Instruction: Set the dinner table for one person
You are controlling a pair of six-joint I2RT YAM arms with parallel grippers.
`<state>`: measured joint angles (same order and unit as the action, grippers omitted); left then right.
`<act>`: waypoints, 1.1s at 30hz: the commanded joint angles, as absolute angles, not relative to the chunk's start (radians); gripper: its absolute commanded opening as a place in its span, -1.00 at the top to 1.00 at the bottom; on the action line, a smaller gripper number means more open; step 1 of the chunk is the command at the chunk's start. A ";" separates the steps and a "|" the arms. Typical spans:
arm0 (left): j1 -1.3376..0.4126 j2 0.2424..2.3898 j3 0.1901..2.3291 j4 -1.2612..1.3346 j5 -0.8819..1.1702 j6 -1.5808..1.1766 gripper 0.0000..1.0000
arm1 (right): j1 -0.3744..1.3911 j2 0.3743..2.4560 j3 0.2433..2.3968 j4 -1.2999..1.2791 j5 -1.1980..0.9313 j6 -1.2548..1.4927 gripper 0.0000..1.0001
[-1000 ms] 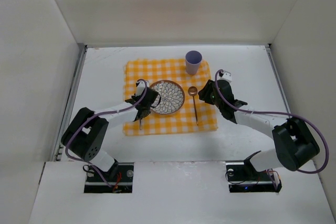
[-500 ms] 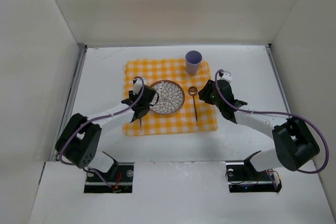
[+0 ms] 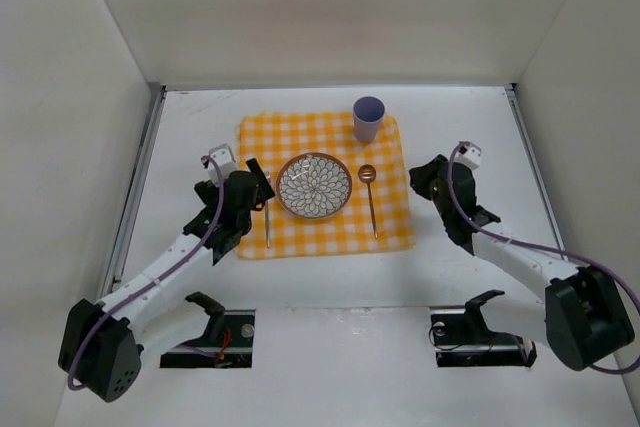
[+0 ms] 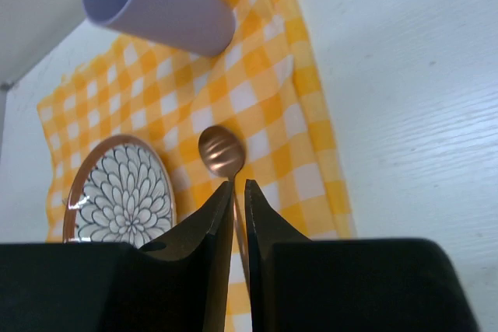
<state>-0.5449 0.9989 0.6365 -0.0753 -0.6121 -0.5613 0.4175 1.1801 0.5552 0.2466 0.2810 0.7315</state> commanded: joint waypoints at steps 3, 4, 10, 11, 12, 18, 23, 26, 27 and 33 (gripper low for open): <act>-0.486 0.873 0.543 -0.112 -0.627 -0.681 -1.00 | 0.314 1.106 0.462 0.377 0.322 0.854 0.24; -0.472 0.849 0.528 -0.115 -0.624 -0.699 -1.00 | 0.292 1.104 0.450 0.388 0.313 0.877 0.07; -0.332 0.670 0.410 -0.133 -0.545 -0.810 -1.00 | 0.262 1.176 0.437 0.434 0.249 0.933 -0.10; -0.302 0.663 0.397 -0.146 -0.532 -0.813 -1.00 | 0.260 1.184 0.439 0.437 0.239 0.934 -0.10; -0.270 0.661 0.391 -0.169 -0.522 -0.819 -1.00 | 0.260 1.192 0.442 0.440 0.230 0.934 -0.10; -0.156 0.733 0.402 -0.238 -0.476 -0.854 -1.00 | 0.258 1.200 0.440 0.448 0.218 0.945 -0.10; -0.150 0.782 0.420 -0.241 -0.465 -0.856 -1.00 | 0.248 1.192 0.437 0.448 0.212 0.945 -0.11; -0.165 0.775 0.416 -0.230 -0.472 -0.857 -1.00 | 0.248 1.204 0.442 0.448 0.201 0.945 -0.11; -0.168 0.772 0.414 -0.229 -0.477 -0.857 -1.00 | 0.248 1.209 0.445 0.448 0.193 0.945 -0.11; -0.186 0.811 0.431 -0.210 -0.480 -0.839 -1.00 | 0.249 1.229 0.453 0.457 0.169 0.943 -0.11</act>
